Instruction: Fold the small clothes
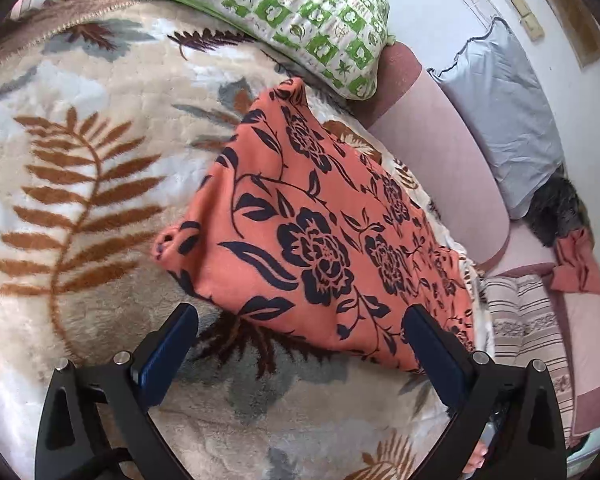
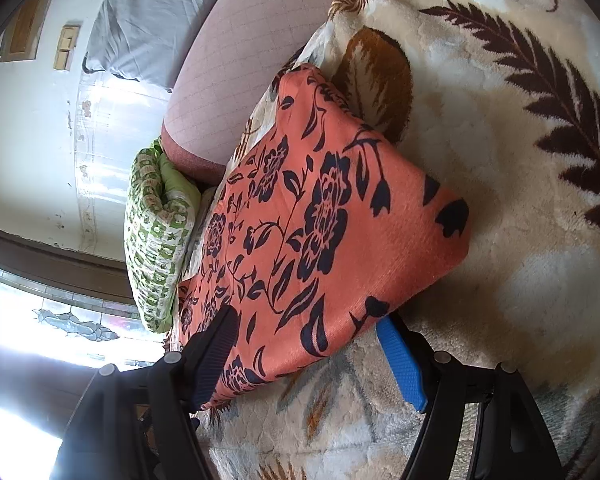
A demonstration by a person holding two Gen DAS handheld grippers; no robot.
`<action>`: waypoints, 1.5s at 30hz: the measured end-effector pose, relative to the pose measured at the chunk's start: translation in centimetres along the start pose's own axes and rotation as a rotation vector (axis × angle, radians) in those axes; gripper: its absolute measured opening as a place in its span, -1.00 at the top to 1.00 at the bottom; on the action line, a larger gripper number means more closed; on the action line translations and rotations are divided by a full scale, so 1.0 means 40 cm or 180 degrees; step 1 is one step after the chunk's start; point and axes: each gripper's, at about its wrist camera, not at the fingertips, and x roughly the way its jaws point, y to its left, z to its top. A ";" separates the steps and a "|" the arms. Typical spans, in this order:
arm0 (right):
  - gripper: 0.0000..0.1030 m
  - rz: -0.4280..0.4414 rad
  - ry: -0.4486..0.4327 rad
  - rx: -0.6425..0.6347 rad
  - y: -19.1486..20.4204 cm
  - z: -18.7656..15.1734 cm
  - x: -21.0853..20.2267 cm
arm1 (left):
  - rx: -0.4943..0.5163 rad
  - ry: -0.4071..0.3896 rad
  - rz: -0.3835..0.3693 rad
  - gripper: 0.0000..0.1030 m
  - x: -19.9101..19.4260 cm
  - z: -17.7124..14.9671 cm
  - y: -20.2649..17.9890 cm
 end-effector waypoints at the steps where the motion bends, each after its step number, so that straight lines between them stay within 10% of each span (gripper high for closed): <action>1: -0.44 -0.0006 0.0001 -0.0012 0.000 -0.001 0.000 | -0.0084 0.0040 -0.0034 -0.86 0.013 0.003 0.006; 17: -0.44 0.0005 -0.0006 -0.0001 -0.009 0.009 0.001 | -0.0839 -0.0107 -0.0523 0.14 0.117 0.021 0.052; 32: -0.44 -0.0065 -0.0276 -0.0086 -0.006 0.048 0.025 | -0.0620 -0.0325 -0.0323 0.26 0.136 0.059 0.013; 36: 0.43 -0.0379 -0.0266 -0.0275 0.002 0.053 0.053 | -0.0354 -0.0391 -0.0168 0.41 0.145 0.062 -0.009; 45: 0.65 -0.0493 -0.0679 -0.0993 0.119 0.005 -0.004 | -0.0047 -0.0586 -0.0100 0.58 0.087 0.040 -0.040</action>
